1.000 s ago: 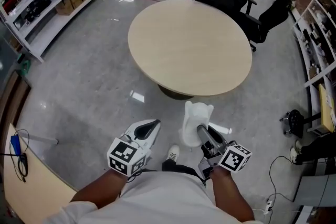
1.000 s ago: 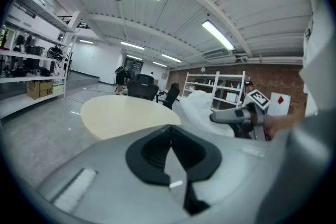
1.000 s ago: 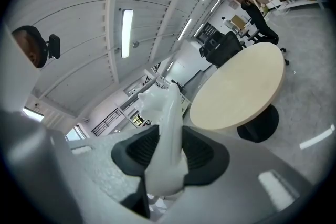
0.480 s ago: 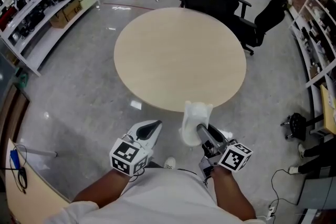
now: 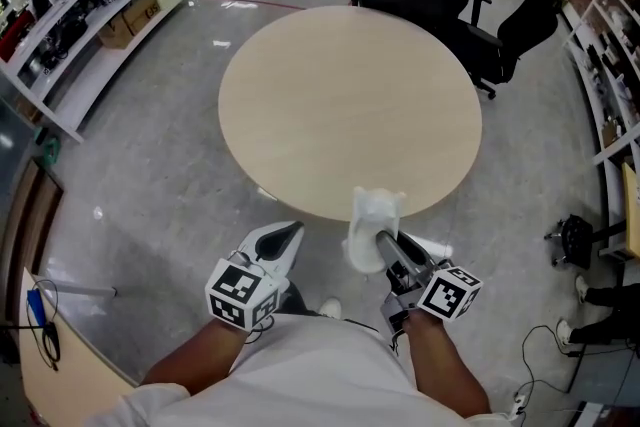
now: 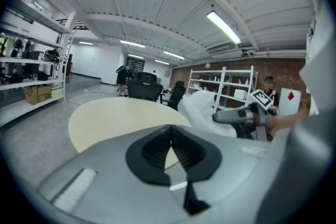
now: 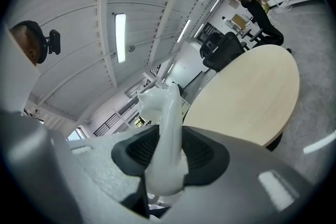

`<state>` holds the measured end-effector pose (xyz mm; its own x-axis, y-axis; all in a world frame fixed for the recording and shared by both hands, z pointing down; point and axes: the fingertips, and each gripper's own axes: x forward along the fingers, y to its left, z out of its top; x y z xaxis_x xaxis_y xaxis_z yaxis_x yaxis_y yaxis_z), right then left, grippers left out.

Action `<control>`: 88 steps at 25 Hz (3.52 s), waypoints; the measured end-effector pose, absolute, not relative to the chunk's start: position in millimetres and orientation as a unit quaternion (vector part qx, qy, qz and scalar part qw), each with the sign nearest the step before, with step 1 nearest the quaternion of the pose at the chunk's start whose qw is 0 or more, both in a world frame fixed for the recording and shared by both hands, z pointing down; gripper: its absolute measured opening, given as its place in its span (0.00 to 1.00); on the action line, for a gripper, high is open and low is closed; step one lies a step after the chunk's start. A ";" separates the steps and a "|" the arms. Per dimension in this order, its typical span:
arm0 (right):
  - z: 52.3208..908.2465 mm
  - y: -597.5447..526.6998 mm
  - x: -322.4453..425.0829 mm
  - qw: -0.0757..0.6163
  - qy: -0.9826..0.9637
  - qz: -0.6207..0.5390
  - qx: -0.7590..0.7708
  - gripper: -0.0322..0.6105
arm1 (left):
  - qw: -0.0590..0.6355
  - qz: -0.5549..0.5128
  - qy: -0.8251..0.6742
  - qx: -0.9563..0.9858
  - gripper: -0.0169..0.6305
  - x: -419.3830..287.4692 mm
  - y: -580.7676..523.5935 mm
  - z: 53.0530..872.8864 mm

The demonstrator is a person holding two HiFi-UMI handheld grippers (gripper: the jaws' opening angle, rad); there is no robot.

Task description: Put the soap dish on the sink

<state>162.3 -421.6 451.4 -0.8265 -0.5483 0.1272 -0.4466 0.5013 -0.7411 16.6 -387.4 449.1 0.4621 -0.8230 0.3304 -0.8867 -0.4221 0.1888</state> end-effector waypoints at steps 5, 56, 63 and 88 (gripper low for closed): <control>450.3 -436.2 144.1 0.065 0.862 -0.409 -0.294 0.26 | 0.167 0.099 -0.498 0.845 0.04 2.7 -404.5 448.5; 664.5 -603.5 70.6 -0.016 0.666 -0.657 -0.353 0.26 | 0.232 0.136 -0.484 0.833 0.04 -64.1 -524.2 513.4; 685.2 -609.9 63.7 -0.015 0.642 -0.686 -0.342 0.26 | 0.232 0.135 -0.495 0.826 0.04 -72.4 -522.6 509.3; 679.9 -623.3 79.1 -0.042 0.655 -0.658 -0.370 0.34 | 0.225 0.136 -0.486 0.834 0.04 -86.8 -522.1 504.6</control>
